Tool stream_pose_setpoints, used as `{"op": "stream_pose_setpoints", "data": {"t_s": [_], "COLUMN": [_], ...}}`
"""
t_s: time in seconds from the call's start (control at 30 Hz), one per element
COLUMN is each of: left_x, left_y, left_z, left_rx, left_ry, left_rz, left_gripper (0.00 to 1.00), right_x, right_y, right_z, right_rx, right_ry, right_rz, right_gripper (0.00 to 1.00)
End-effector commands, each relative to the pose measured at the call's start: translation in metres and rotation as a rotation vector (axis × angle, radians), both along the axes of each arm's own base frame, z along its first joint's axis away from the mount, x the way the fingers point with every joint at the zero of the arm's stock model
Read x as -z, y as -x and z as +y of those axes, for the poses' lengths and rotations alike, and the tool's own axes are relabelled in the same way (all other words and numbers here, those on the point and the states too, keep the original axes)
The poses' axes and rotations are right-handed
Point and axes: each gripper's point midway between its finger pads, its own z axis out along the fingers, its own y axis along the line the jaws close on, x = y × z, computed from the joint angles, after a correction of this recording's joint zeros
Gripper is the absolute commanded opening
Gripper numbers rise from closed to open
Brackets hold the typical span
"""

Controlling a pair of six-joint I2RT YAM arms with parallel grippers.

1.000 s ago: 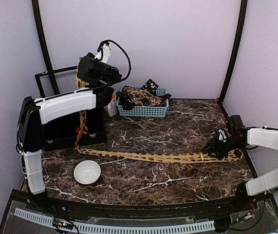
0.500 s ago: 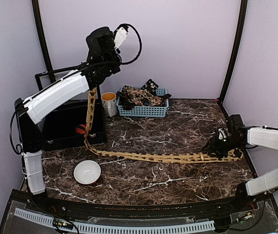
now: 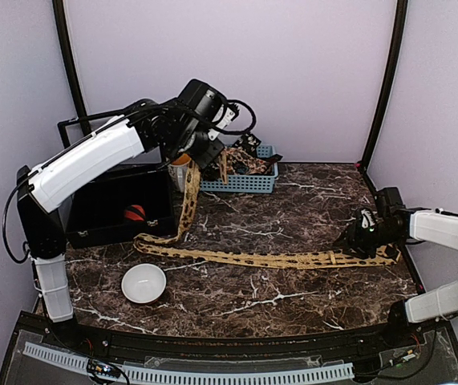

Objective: Roll the ties
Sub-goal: Flatten out the tie at the center of the board.

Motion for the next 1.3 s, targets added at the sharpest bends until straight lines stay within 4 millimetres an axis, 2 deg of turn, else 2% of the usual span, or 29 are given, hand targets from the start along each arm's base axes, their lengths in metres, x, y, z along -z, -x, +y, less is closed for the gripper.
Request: {"op": "stream_pose_setpoints", "data": {"t_s": [0.0, 0.17, 0.3, 0.37, 0.43, 0.5, 0.6, 0.67, 0.77, 0.83, 0.93, 1.07, 1.13, 1.27], "left_x": [0.012, 0.024, 0.056, 0.065, 0.074, 0.084, 0.107, 0.123, 0.134, 0.132, 0.127, 0.129, 0.138, 0.155], "left_y": [0.047, 0.048, 0.043, 0.043, 0.046, 0.058, 0.088, 0.116, 0.143, 0.147, 0.141, 0.111, 0.093, 0.076], "left_z": [-0.002, -0.042, -0.066, -0.079, -0.094, -0.116, -0.155, -0.177, -0.19, -0.187, -0.174, -0.135, -0.11, -0.076], "left_rx": [0.041, 0.095, 0.063, 0.065, 0.09, 0.162, 0.33, 0.468, 0.589, 0.599, 0.587, 0.487, 0.409, 0.273], "left_ry": [0.237, 0.345, 0.325, 0.307, 0.293, 0.281, 0.243, 0.209, 0.217, 0.233, 0.287, 0.435, 0.463, 0.483], "left_rz": [0.291, 0.341, 0.336, 0.314, 0.299, 0.3, 0.346, 0.397, 0.483, 0.497, 0.513, 0.557, 0.555, 0.556], "left_gripper": [0.01, 0.0, 0.0, 0.0, 0.0, 0.0, 0.16, 0.41, 0.56, 0.65, 0.71, 0.77, 0.78, 0.78], "right_x": [0.0, -0.005, -0.01, -0.012, -0.014, -0.014, -0.016, -0.019, -0.021, -0.023, -0.026, -0.036, -0.04, -0.045], "right_y": [0.002, -0.001, -0.002, -0.001, 0.0, 0.001, 0.001, 0.0, -0.001, -0.003, -0.005, -0.011, -0.017, -0.031], "right_z": [0.0, 0.002, 0.003, 0.004, 0.004, 0.004, 0.006, 0.009, 0.013, 0.014, 0.019, 0.026, 0.032, 0.048], "right_rx": [0.005, 0.001, 0.003, 0.004, 0.008, 0.01, 0.015, 0.017, 0.014, 0.008, -0.003, -0.033, -0.055, -0.118], "right_ry": [-0.016, -0.024, -0.036, -0.041, -0.043, -0.048, -0.069, -0.087, -0.115, -0.128, -0.153, -0.16, -0.142, -0.054], "right_rz": [0.004, -0.011, -0.024, -0.03, -0.034, -0.032, -0.036, -0.041, -0.043, -0.048, -0.055, -0.075, -0.082, -0.083], "right_gripper": [0.42, 0.42, 0.43, 0.43, 0.44, 0.46, 0.51, 0.53, 0.55, 0.56, 0.57, 0.57, 0.56, 0.54]}}
